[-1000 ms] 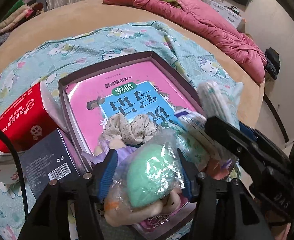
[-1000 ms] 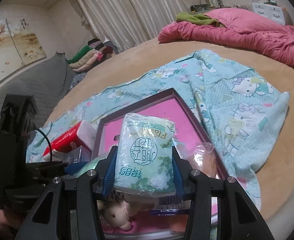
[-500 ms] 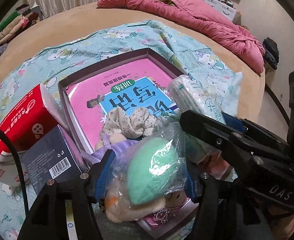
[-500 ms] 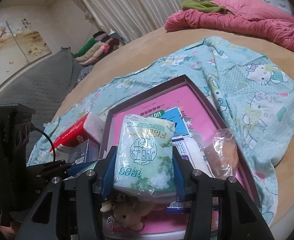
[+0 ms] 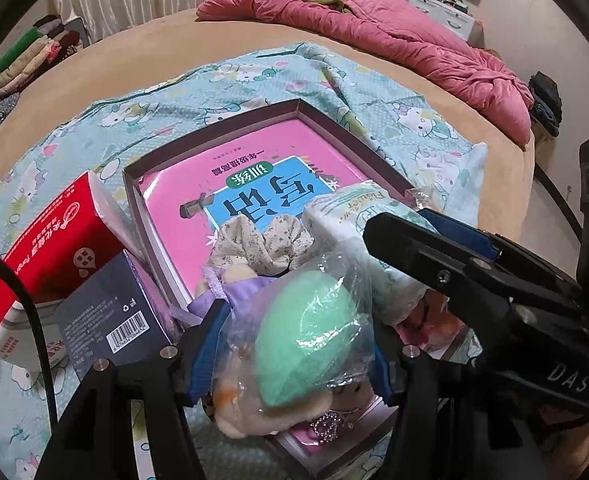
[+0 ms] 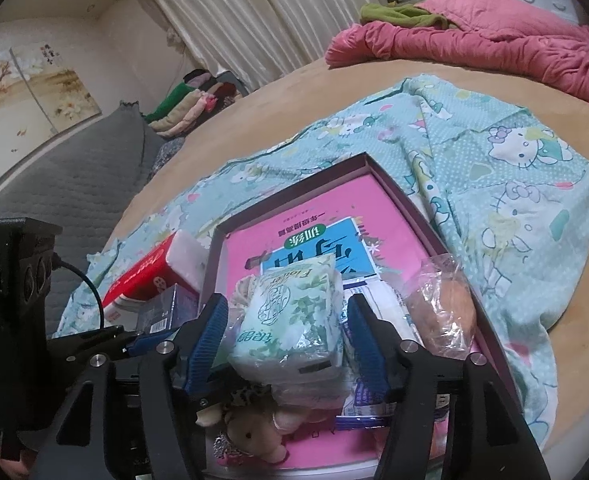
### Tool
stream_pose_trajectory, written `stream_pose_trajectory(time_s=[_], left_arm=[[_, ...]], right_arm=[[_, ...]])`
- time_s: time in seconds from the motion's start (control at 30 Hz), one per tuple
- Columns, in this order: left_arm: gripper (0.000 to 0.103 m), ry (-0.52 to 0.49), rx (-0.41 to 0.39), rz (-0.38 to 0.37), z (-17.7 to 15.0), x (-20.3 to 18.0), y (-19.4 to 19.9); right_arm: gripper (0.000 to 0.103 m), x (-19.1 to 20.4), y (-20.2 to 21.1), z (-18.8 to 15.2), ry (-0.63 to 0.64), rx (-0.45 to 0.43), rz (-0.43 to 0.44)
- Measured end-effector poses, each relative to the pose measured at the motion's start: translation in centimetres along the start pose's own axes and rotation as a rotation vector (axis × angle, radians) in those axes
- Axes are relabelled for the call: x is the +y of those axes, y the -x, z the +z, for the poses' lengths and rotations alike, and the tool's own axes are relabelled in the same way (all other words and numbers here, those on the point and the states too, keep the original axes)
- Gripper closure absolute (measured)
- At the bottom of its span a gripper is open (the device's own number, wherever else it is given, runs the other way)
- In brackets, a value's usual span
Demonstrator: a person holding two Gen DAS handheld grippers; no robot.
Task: Organize soft objects
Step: 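Lower the ball and wipes pack into the book box and open both tools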
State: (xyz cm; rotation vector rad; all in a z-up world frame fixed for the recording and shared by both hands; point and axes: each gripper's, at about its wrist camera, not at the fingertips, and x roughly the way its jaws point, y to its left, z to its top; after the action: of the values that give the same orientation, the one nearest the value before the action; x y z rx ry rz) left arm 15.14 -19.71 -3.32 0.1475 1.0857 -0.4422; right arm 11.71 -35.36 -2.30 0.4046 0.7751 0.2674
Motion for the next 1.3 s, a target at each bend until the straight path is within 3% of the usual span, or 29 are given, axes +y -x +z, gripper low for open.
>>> stream_pose_trajectory(time_s=[0.4,0.93,1.3], left_arm=[[0.042,0.032,-0.004,-0.021,0.0,0.3,0.2],[0.036,0.076,-0.021,-0.044,0.2,0.6,0.5],[0.032,0.122,-0.092,-0.057,0.6,1.3,1.8]], right_arm=[[0.030,-0.8,2.2,0.3,-0.002,-0.101,-0.088],[0.029,-1.5,2.7,0.4,-0.021,-0.117,-0.100],[0.029,-1.9,2.9,0.4,-0.035,-0.128,-0.098]])
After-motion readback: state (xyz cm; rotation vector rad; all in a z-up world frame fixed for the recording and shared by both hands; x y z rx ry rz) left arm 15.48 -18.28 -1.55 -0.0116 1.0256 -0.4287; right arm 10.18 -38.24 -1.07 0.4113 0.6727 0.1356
